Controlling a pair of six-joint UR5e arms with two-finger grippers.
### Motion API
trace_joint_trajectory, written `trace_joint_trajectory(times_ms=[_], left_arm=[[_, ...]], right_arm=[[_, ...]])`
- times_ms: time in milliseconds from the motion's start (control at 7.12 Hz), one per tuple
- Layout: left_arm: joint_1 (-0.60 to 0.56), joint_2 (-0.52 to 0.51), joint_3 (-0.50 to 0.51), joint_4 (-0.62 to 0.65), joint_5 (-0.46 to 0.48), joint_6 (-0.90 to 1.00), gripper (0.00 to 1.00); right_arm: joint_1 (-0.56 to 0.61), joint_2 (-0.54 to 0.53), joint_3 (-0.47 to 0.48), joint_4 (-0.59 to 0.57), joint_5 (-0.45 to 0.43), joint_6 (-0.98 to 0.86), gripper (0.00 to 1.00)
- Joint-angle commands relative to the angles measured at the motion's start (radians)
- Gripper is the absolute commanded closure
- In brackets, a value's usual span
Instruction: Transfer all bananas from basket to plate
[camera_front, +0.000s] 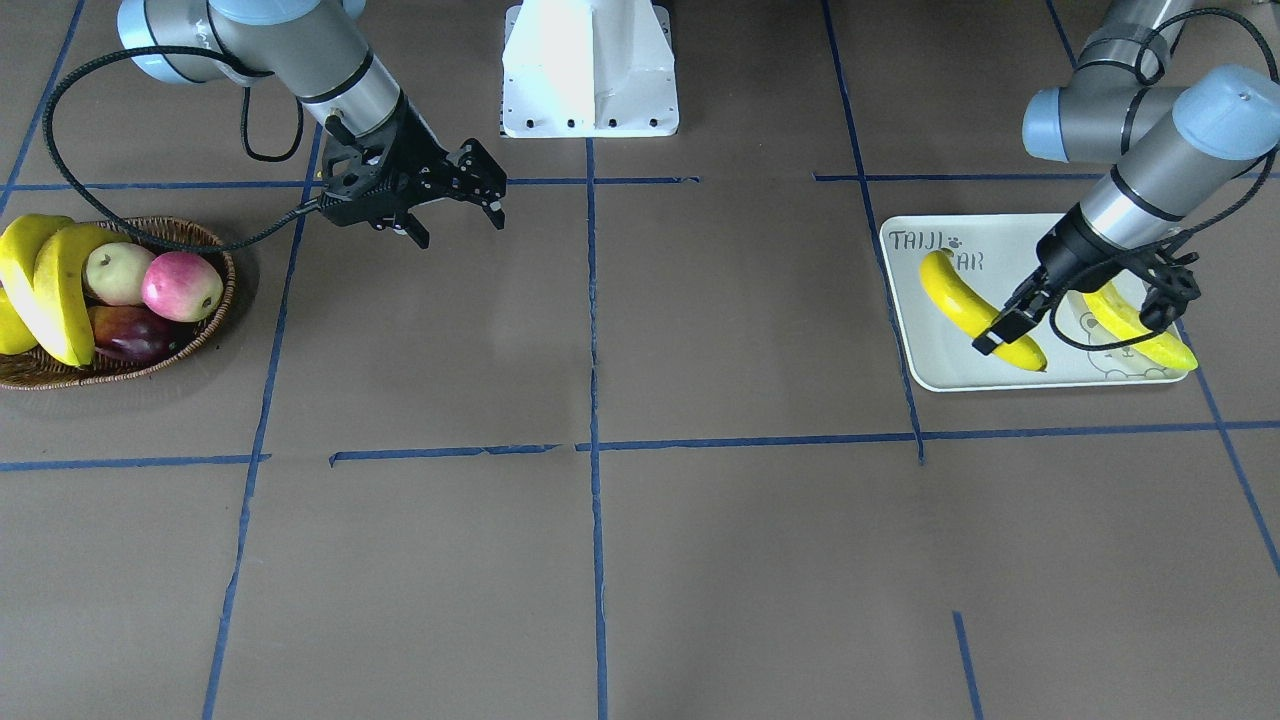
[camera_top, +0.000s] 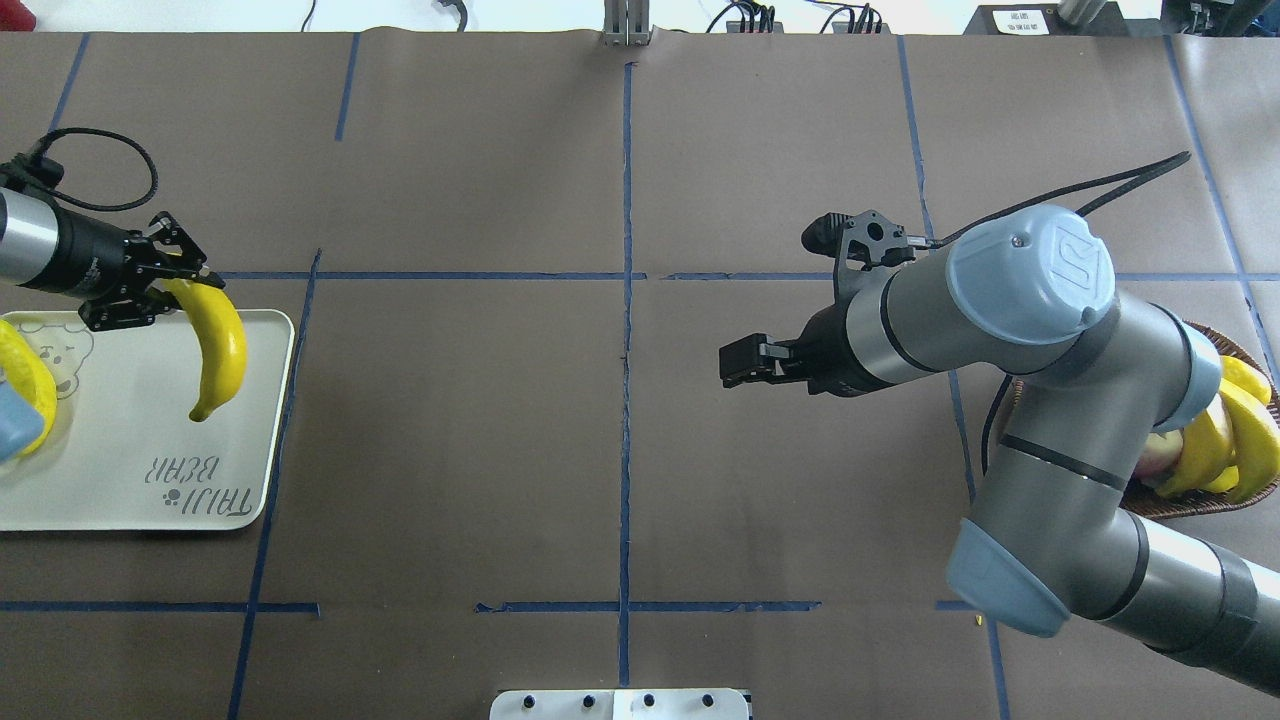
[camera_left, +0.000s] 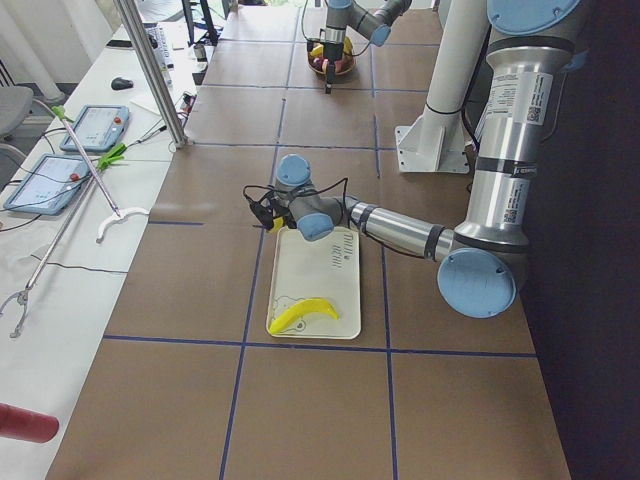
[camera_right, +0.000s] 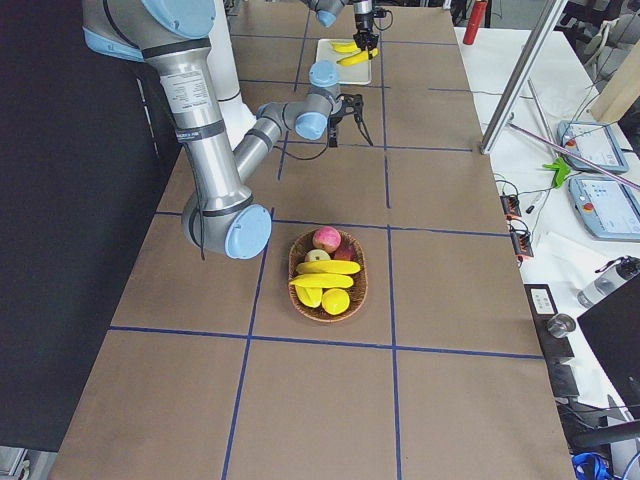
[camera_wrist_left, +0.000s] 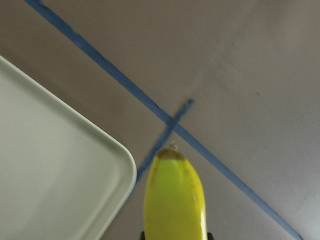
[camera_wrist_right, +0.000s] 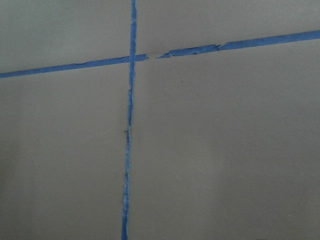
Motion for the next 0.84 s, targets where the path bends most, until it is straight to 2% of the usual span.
trace_joint_trajectory(times_ms=[0, 281, 422, 703], left_arm=[[-0.051, 0.095, 0.043, 0.025, 0.0, 0.203, 0.93], [-0.072, 0.119, 0.109, 0.01, 0.009, 0.272, 0.91], [-0.07, 0.128, 0.114, 0.01, 0.069, 0.267, 0.85], [-0.07, 0.134, 0.134, 0.009, 0.101, 0.273, 0.52]], right_arm=[[-0.001, -0.028, 0.033, -0.043, -0.001, -0.034, 0.0], [-0.004, -0.028, 0.03, -0.043, -0.001, -0.034, 0.0], [-0.006, -0.025, 0.03, -0.043, -0.001, -0.034, 0.0], [-0.016, -0.021, 0.028, -0.043, -0.011, -0.034, 0.0]])
